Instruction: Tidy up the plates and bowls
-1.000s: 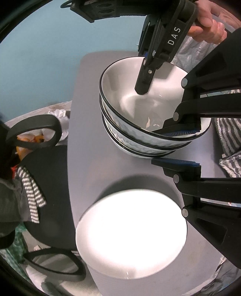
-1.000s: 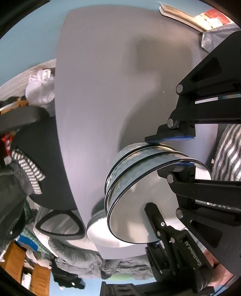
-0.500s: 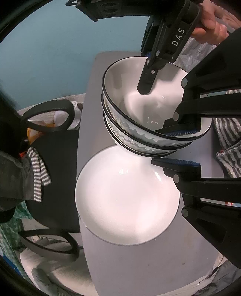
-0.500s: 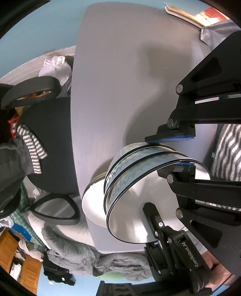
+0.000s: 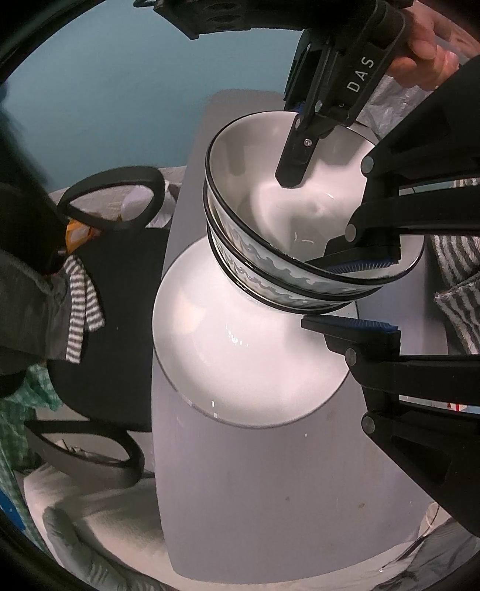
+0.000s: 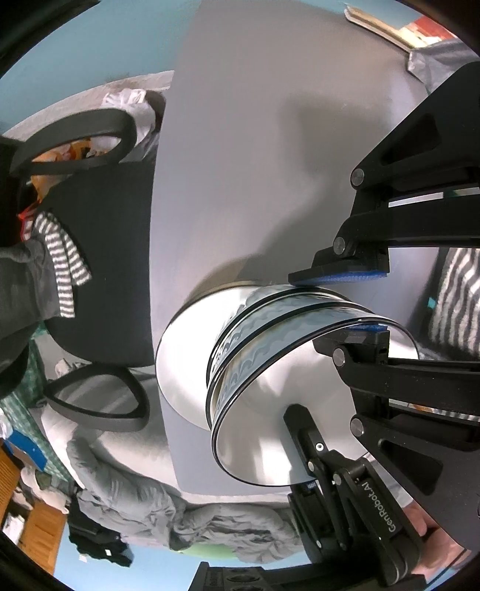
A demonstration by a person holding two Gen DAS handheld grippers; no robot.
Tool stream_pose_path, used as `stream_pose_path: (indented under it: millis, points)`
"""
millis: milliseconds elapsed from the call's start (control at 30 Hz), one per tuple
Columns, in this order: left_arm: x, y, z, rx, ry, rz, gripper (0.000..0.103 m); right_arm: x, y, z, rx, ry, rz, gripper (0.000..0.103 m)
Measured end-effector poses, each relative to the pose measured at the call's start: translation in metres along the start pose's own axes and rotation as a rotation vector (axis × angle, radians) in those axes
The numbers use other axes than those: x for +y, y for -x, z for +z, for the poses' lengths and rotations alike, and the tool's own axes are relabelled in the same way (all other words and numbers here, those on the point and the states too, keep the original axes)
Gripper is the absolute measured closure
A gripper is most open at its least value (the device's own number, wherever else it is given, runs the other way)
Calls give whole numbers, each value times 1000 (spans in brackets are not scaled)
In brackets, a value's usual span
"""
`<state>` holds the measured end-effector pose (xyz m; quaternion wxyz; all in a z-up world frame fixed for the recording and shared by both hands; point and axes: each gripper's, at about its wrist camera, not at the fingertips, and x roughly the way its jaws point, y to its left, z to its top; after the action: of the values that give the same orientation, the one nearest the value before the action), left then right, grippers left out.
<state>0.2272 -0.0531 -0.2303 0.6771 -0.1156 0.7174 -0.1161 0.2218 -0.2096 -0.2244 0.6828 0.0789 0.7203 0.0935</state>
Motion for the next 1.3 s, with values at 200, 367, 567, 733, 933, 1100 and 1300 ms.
stream_pose_path:
  millis: [200,367,567,733,933,1100,1300]
  points:
    - [20,0,7,3,20,13,82,18,-12,11,14,18,1,86]
    - [36,-3,11,9,35,18,82,30,-21,17,29,33,-2,86]
    - [48,-9,13,20,51,20,82,38,-33,22,53,39,-10,86]
    - [48,-12,12,23,46,20,82,38,-37,25,63,30,-13,86]
    - [48,-13,12,18,40,28,82,36,-41,25,64,19,-10,86]
    - [46,-12,9,6,18,41,82,33,-42,25,65,12,-3,86]
    - [47,-11,6,-20,29,35,82,33,-41,25,61,-6,6,84]
